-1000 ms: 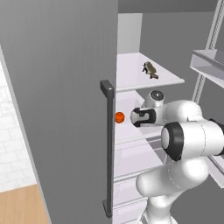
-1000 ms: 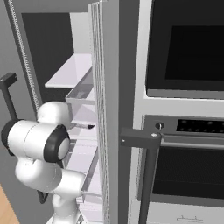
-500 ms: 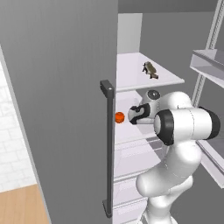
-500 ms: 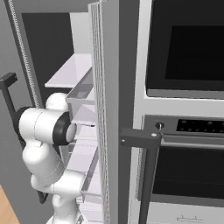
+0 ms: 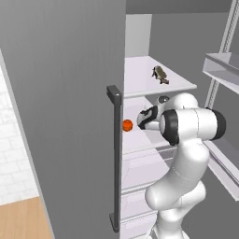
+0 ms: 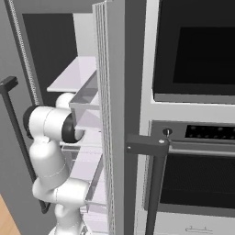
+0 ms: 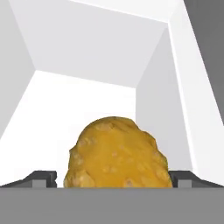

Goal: Place one squash and one fish in each tupperware on the nearby counter, to pack two identical lunches.

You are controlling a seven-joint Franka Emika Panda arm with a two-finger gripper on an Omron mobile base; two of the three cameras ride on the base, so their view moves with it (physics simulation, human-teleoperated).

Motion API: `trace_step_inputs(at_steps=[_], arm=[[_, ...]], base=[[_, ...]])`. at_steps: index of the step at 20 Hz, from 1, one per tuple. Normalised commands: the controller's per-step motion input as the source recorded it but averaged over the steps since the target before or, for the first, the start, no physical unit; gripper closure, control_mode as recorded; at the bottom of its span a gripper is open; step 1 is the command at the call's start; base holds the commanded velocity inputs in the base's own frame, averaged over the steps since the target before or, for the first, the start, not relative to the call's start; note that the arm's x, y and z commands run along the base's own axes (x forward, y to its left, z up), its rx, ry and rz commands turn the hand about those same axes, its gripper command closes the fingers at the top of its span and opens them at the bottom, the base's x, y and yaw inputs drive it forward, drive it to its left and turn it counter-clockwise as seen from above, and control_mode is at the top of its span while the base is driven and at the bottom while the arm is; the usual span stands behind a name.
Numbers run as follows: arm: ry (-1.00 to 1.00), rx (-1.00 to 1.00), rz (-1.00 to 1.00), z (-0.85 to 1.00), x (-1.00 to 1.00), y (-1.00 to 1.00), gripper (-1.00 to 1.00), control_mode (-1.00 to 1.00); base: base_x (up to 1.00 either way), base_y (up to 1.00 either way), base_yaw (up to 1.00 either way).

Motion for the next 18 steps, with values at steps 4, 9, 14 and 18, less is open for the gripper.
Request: trace_step_inputs(at_steps=[4,9,14,18], arm=[[0.03,0.0,0.0,-0.22,0.0,0.0,-1.0,-1.0],[0.0,0.0,0.0,-0.01,0.07,0.0,-1.0,-1.0],[0.0,0.0,0.0,-0.17,0.0,0.0,1.0,-1.0],[0.03,0.0,0.0,-0.08,0.0,0.0,1.0,-1.0]], base=[[0.0,0.0,0.0],[0.0,0.0,0.0],[0.0,0.0,0.0],[0.0,0.0,0.0]])
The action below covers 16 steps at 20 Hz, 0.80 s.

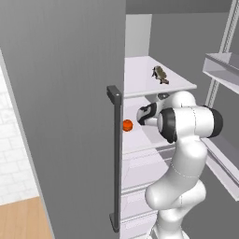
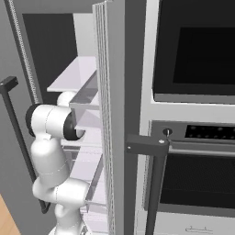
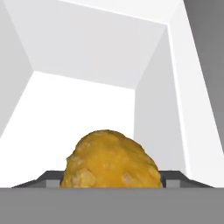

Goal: Place one squash and one fish in each tupperware on the nearby counter, to pack two identical lunches.

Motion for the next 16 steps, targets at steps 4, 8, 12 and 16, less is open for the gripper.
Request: trace_step_inputs(at_steps=[4,8,12,16], arm=[[0.0,0.0,0.0,0.0,-0.06,0.01,1.0,-1.0],[-0.15,0.0,0.0,0.0,-0.8,0.28,1.0,-1.0],[-0.21,0.0,0.0,0.0,-1.0,0.31,1.0,-1.0],[-0.09,0.0,0.0,0.42,-0.98,0.18,1.0,-1.0]], base=[[0.0,0.0,0.0],[0.0,0.0,0.0],[0.0,0.0,0.0],[0.0,0.0,0.0]])
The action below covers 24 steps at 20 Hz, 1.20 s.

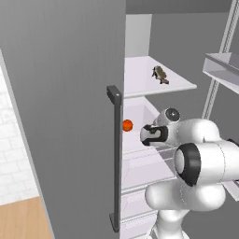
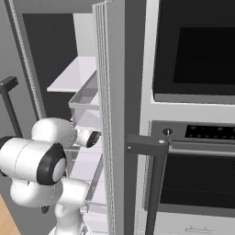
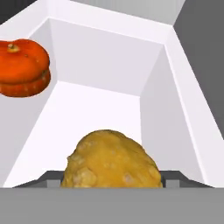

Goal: Place one squash and one fish in each tupperware on the nearby counter, to pack two identical lunches.

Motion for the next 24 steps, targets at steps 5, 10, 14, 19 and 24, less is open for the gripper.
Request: trace_step_inputs(at_steps=[5,10,14,19,24], arm=[[0.02,0.0,0.0,0.87,-0.85,0.0,1.0,-1.0],[0.13,0.0,0.01,1.0,-0.63,0.0,1.0,-1.0],[0.06,0.0,0.0,0.95,-0.8,0.0,1.0,-1.0],[0.13,0.0,-0.04,0.84,-0.81,0.0,1.0,-1.0],[0.34,0.11,-0.15,0.77,-0.54,0.0,1.0,-1.0]], base=[[0.0,0.0,0.0],[0.0,0.0,0.0],[0.0,0.0,0.0],[0.0,0.0,0.0],[0.0,0.0,0.0]])
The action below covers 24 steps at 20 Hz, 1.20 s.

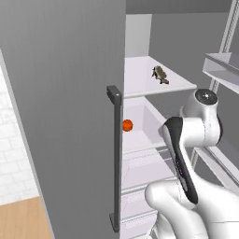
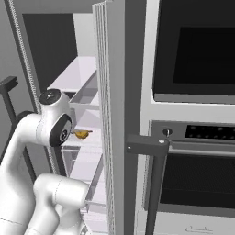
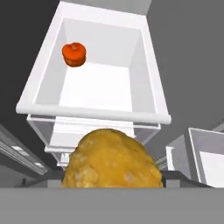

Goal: Place one squash and one fish in each tupperware on the nearby counter, to pack two identical lunches.

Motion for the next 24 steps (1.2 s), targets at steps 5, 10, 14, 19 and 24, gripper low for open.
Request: trace_step_inputs(at_steps=[5,10,14,19,24], arm=[[0.11,0.28,-0.21,0.29,-0.75,0.03,1.0,-1.0],[0.0,0.04,-0.05,0.39,-1.0,0.12,1.0,-1.0],[0.0,-0.04,0.0,0.09,-0.47,0.15,1.0,-1.0],[0.0,0.0,0.0,0.0,-0.05,0.02,1.0,-1.0],[0.0,0.0,0.0,0.0,-0.1,0.0,1.0,1.0]], base=[[0.0,0.0,0.0],[0.0,0.0,0.0],[0.0,0.0,0.0],[0.0,0.0,0.0],[-0.6,0.0,0.0]])
